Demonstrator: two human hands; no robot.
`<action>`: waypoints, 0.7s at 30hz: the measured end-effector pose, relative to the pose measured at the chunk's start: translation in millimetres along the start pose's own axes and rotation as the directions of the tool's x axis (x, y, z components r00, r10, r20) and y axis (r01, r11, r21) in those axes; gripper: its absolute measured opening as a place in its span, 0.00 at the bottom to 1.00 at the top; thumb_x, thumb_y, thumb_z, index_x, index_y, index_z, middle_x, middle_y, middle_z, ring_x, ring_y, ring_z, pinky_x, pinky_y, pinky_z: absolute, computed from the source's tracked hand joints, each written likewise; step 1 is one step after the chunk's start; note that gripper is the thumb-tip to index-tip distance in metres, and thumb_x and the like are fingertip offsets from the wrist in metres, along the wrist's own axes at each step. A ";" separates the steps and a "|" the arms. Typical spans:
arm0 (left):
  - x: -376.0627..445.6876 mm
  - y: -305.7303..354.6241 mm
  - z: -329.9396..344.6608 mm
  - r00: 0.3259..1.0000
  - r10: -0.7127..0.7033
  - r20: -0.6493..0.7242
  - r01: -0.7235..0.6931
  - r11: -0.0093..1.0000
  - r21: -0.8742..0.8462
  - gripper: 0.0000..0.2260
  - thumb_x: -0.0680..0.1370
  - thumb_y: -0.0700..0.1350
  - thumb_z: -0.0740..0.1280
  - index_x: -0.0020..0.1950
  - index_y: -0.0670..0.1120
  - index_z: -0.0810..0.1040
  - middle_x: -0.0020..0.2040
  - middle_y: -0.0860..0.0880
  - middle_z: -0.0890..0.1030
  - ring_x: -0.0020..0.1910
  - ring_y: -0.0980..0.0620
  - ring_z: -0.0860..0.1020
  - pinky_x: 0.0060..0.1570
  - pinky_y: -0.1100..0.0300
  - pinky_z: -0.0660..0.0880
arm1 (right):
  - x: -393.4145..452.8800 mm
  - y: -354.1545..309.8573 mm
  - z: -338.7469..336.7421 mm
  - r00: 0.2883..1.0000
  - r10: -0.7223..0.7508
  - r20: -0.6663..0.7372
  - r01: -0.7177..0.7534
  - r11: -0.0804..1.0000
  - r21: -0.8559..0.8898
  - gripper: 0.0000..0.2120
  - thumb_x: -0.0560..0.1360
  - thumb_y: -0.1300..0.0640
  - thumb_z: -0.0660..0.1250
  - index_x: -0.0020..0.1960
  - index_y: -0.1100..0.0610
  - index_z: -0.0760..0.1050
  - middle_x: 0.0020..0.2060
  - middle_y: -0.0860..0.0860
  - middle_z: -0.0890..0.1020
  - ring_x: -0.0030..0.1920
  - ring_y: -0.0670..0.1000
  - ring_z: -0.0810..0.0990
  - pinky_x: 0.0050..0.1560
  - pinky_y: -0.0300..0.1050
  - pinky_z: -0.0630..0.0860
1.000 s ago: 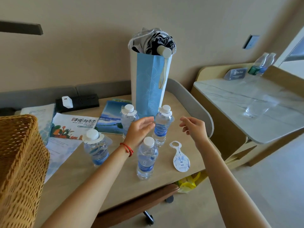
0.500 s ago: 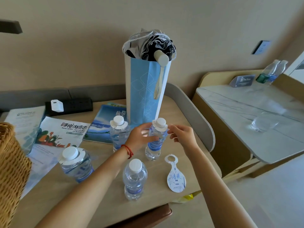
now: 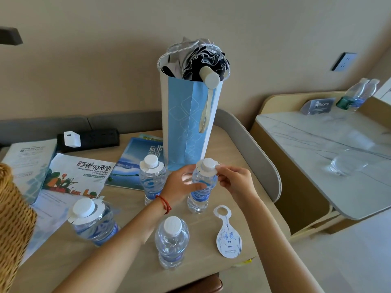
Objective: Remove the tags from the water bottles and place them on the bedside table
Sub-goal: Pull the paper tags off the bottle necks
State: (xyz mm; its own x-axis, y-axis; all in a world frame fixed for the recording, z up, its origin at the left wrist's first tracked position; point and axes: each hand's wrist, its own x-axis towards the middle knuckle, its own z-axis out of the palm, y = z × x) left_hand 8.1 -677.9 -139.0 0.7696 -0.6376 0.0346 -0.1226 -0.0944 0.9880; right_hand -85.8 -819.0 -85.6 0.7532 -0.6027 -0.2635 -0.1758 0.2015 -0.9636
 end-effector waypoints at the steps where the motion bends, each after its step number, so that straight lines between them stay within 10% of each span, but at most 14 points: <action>1: 0.1 -0.3 -0.2 1.000 -0.002 0.003 0.002 1.000 0.001 0.22 0.65 0.43 0.76 0.56 0.52 0.74 0.52 0.55 0.79 0.51 0.62 0.77 0.43 0.76 0.73 | -0.9 -0.6 0.1 1.000 -0.003 -0.005 0.003 1.000 0.018 0.06 0.70 0.62 0.71 0.34 0.59 0.82 0.25 0.51 0.80 0.25 0.44 0.74 0.31 0.37 0.75; 21: -0.5 -2.5 -1.6 1.000 -0.008 0.027 0.009 0.999 -0.054 0.22 0.66 0.40 0.76 0.56 0.53 0.74 0.52 0.56 0.79 0.50 0.64 0.77 0.43 0.74 0.74 | -3.1 -8.0 -15.3 0.966 -0.244 -0.080 0.245 0.969 0.005 0.08 0.72 0.61 0.69 0.35 0.53 0.82 0.26 0.47 0.81 0.27 0.44 0.75 0.33 0.35 0.77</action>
State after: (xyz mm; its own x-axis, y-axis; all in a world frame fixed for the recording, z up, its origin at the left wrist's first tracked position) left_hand 9.0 -676.1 -141.2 0.7530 -0.6576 0.0227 -0.0816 -0.0591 0.9949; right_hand -96.3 -830.6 -77.8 0.7204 -0.6932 -0.0229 0.0173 0.0509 -0.9986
